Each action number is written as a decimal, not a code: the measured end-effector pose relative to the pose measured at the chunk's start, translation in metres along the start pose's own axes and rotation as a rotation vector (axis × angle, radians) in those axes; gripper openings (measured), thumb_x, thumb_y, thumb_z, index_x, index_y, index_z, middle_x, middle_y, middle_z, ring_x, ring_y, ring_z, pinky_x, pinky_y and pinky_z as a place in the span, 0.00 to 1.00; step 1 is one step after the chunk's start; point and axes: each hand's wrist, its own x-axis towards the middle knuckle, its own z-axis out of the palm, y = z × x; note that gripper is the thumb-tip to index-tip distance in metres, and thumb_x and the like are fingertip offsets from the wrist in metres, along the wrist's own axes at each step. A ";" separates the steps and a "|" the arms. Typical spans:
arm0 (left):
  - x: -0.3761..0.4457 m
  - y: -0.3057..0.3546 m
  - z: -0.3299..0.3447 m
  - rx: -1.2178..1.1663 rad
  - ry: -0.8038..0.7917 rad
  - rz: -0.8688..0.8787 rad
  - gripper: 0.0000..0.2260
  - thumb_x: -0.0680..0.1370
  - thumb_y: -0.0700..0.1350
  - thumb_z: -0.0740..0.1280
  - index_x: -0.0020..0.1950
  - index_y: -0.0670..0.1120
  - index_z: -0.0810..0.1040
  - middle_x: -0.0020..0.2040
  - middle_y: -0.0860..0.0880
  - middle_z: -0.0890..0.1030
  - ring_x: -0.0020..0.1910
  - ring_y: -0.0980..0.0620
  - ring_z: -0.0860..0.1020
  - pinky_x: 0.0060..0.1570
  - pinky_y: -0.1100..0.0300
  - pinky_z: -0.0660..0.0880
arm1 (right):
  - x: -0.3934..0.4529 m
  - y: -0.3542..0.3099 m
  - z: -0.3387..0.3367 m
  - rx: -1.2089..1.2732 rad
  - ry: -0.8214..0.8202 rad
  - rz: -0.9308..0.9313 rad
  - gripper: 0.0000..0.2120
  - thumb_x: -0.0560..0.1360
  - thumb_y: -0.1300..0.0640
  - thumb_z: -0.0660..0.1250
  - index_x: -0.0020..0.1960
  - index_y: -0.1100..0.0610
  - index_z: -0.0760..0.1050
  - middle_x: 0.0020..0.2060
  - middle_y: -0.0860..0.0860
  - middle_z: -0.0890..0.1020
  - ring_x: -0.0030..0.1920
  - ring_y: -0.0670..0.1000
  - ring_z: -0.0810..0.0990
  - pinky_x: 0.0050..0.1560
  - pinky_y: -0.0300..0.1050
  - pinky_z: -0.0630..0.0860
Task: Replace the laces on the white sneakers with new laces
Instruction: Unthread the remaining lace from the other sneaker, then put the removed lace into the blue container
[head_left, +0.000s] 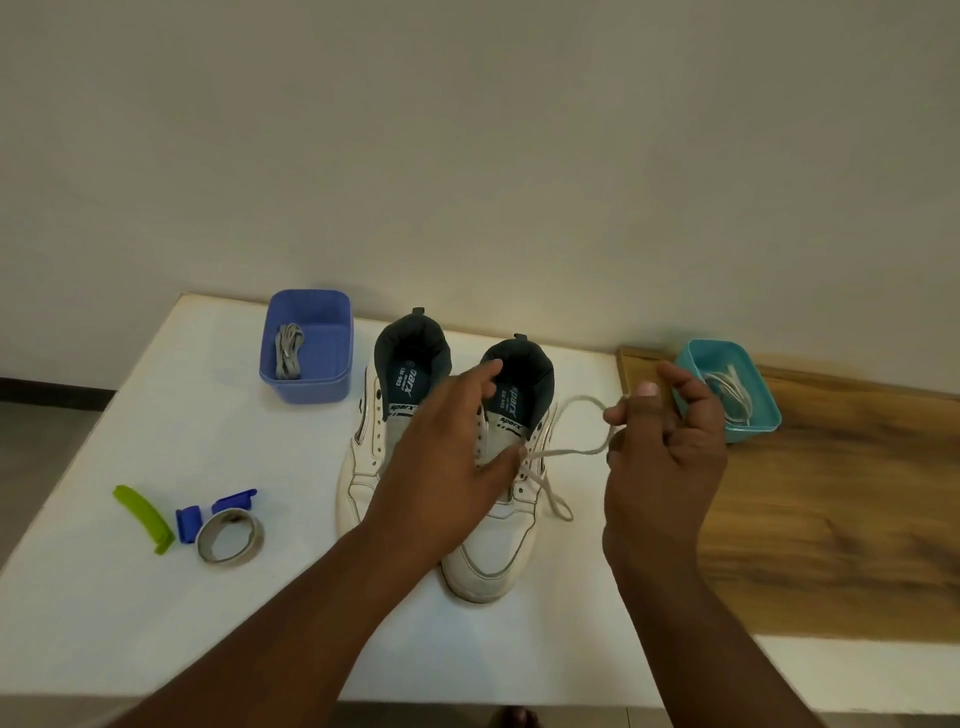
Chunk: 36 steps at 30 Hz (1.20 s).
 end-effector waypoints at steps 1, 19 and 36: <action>0.000 0.000 0.000 0.001 0.019 -0.021 0.31 0.76 0.55 0.73 0.74 0.60 0.61 0.63 0.66 0.67 0.59 0.65 0.69 0.52 0.78 0.61 | -0.002 -0.002 0.001 0.018 -0.053 0.002 0.09 0.84 0.59 0.62 0.63 0.55 0.75 0.37 0.51 0.83 0.33 0.47 0.76 0.34 0.43 0.73; -0.022 0.038 -0.040 -0.749 -0.333 -0.204 0.23 0.80 0.61 0.54 0.57 0.47 0.81 0.49 0.42 0.85 0.54 0.43 0.83 0.64 0.42 0.76 | -0.018 -0.020 0.001 -0.440 -0.443 -0.426 0.10 0.78 0.64 0.71 0.55 0.52 0.85 0.56 0.45 0.79 0.60 0.44 0.78 0.55 0.32 0.74; -0.133 0.245 -0.200 -0.907 -0.698 0.001 0.14 0.82 0.40 0.64 0.67 0.43 0.78 0.56 0.42 0.81 0.51 0.47 0.78 0.55 0.53 0.76 | -0.073 -0.272 -0.051 -0.150 -0.609 -0.495 0.16 0.81 0.69 0.64 0.55 0.50 0.83 0.42 0.52 0.84 0.45 0.52 0.83 0.47 0.48 0.80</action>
